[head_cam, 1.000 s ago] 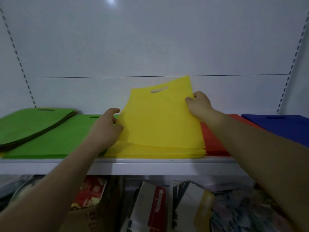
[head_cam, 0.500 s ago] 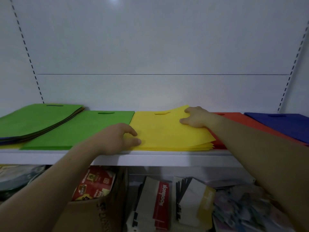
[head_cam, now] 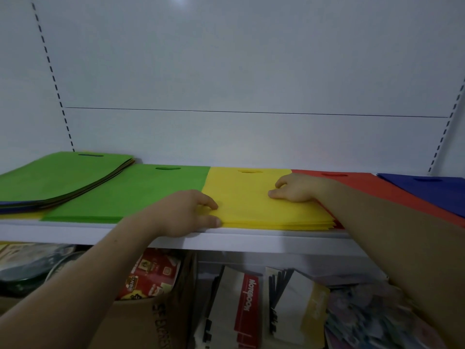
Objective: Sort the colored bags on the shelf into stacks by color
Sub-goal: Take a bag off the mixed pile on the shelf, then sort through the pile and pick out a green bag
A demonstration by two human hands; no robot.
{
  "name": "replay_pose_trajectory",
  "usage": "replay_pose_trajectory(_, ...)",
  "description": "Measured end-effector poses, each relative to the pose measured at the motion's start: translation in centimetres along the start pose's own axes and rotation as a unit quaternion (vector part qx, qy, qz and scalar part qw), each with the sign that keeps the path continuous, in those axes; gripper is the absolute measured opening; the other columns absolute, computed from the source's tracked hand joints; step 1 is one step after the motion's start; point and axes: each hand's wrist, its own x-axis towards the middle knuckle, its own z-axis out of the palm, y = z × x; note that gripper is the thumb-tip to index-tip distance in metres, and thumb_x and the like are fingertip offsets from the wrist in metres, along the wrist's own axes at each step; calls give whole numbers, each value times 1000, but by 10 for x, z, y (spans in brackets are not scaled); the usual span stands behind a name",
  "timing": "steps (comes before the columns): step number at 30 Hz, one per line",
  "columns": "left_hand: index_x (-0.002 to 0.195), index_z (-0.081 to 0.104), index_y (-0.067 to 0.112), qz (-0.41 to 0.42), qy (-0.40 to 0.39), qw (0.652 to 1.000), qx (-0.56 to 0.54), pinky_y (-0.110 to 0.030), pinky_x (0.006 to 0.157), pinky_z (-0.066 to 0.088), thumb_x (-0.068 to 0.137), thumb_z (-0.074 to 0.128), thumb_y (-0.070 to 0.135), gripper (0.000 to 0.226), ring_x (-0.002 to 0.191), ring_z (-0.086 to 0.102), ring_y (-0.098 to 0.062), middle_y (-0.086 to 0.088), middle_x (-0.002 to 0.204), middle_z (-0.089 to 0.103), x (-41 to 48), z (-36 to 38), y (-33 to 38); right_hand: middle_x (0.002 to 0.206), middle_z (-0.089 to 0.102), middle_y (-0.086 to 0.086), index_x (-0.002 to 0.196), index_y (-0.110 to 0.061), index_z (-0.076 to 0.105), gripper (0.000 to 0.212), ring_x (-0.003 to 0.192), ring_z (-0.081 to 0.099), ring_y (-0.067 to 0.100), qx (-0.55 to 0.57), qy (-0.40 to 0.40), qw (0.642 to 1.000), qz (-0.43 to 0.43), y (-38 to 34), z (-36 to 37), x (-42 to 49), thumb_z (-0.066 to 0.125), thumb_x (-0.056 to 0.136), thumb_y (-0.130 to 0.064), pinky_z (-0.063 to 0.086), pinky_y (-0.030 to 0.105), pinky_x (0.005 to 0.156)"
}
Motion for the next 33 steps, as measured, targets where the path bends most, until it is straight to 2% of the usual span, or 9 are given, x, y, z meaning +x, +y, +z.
replay_pose_trajectory(4,128,53,30,-5,14,1000,-10,-25,98,32,80,64,51,53,125,43,-14,4,140,45,-2,-10,-3,151,36,4,143,-16,41,68,136,35,24,4,34,999,-11,-13,-9,5,45,91,-60,31,34,109)
replay_pose_trajectory(7,131,50,30,-9,32,999,-6,-27,104,28,83,62,49,53,131,38,-14,6,145,41,-7,-24,-11,150,37,6,143,-15,40,68,136,36,25,16,73,997,-34,-34,-17,11,46,91,-59,32,34,107)
replay_pose_trajectory(15,135,46,29,-63,66,996,16,-28,104,29,85,59,48,55,132,38,-15,5,148,37,-56,-61,-64,148,38,9,142,-15,39,68,134,38,26,38,105,988,-103,-132,-17,23,47,91,-58,33,32,104)
replay_pose_trajectory(20,138,43,28,-117,79,990,19,-32,106,29,87,58,46,57,133,37,-19,1,149,37,-100,-84,-109,149,38,9,143,-15,38,69,133,39,26,59,100,984,-135,-197,-10,25,49,90,-58,34,33,103)
replay_pose_trajectory(24,139,42,27,-150,101,983,10,-30,104,30,87,59,45,57,132,38,-21,-1,148,37,-124,-100,-139,148,39,9,143,-15,38,69,133,39,26,56,90,982,-158,-244,-3,30,48,90,-59,33,32,104)
replay_pose_trajectory(33,137,44,30,-186,131,974,7,-30,103,31,87,59,47,55,132,39,-18,3,148,38,-136,-123,-202,148,39,10,143,-12,38,67,132,39,27,23,82,976,-200,-329,-2,63,46,93,-55,35,33,102)
